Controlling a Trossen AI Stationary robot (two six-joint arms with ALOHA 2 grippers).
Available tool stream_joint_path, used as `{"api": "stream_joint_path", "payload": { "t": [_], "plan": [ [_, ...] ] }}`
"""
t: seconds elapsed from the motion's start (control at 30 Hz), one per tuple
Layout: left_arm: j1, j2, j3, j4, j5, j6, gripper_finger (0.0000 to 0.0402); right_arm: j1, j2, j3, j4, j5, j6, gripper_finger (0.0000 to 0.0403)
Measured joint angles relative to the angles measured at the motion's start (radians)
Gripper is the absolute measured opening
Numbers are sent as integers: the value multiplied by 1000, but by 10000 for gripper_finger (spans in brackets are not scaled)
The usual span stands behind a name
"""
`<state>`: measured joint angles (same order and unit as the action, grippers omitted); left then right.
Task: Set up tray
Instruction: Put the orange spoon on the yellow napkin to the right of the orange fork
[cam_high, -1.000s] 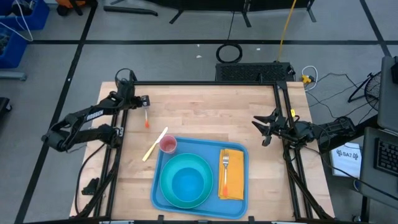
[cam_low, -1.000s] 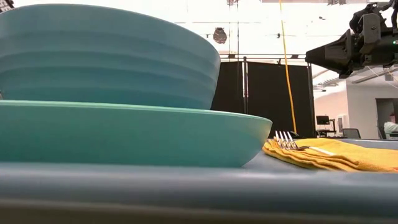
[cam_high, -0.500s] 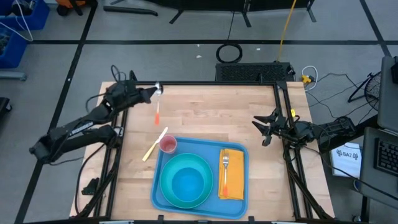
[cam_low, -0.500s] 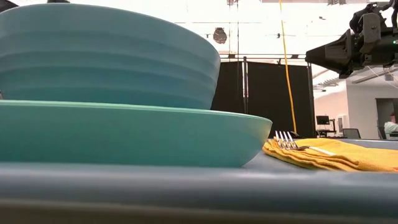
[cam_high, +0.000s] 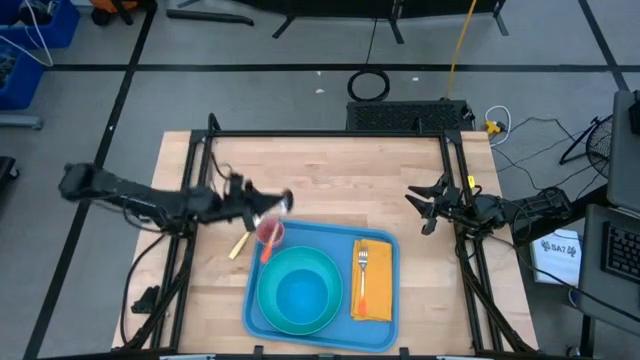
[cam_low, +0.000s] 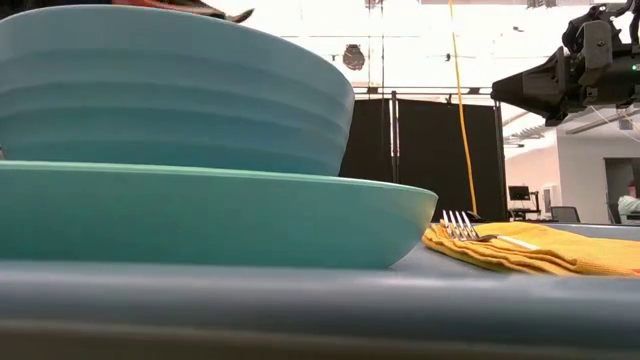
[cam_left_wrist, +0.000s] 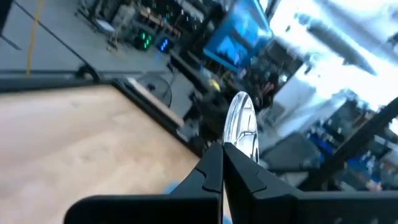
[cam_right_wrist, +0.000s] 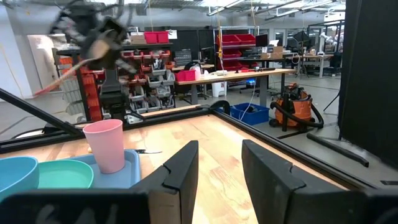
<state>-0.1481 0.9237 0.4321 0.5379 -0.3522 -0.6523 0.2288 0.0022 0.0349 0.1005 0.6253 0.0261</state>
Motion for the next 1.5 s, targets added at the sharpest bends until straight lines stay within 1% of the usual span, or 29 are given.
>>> {"api": "stream_joint_path", "payload": {
  "t": [0.1,0.2,0.3,0.43,0.57,0.63,0.73,0.87,1.07,1.13,1.27,1.33,1.4,1.5],
  "plan": [
    [-123,134,84,2,-103,5,0,0,0,0,1,0,0,116],
    [-181,284,219,2,-122,47,0,0,0,0,5,1,0,116],
    [-200,442,376,-50,-129,85,0,0,0,0,12,1,-1,116],
    [-198,645,568,-145,-132,94,0,0,0,0,24,0,-4,116],
    [-197,813,707,-158,-163,74,0,0,0,0,57,0,-11,116],
    [-197,884,765,-129,-165,57,0,0,0,0,65,0,-11,116],
    [-206,970,834,-103,-168,27,0,0,0,0,72,0,-9,116],
    [-225,1065,907,-107,-197,-16,0,0,0,0,96,0,-4,116],
    [-222,1197,990,-99,-312,-41,0,0,0,0,120,0,0,116],
    [-215,1247,1015,-82,-319,-52,0,0,0,0,120,1,-1,116],
    [-203,1337,1059,4,-339,-107,0,0,0,0,125,0,15,116],
    [-195,1367,1066,45,-339,-126,0,0,1,0,128,0,18,116],
    [-184,1372,1066,51,-339,-142,0,0,1,0,136,-1,18,116],
    [-170,1366,1067,62,-382,-152,0,0,1,0,135,-1,23,116]
  ]
}}
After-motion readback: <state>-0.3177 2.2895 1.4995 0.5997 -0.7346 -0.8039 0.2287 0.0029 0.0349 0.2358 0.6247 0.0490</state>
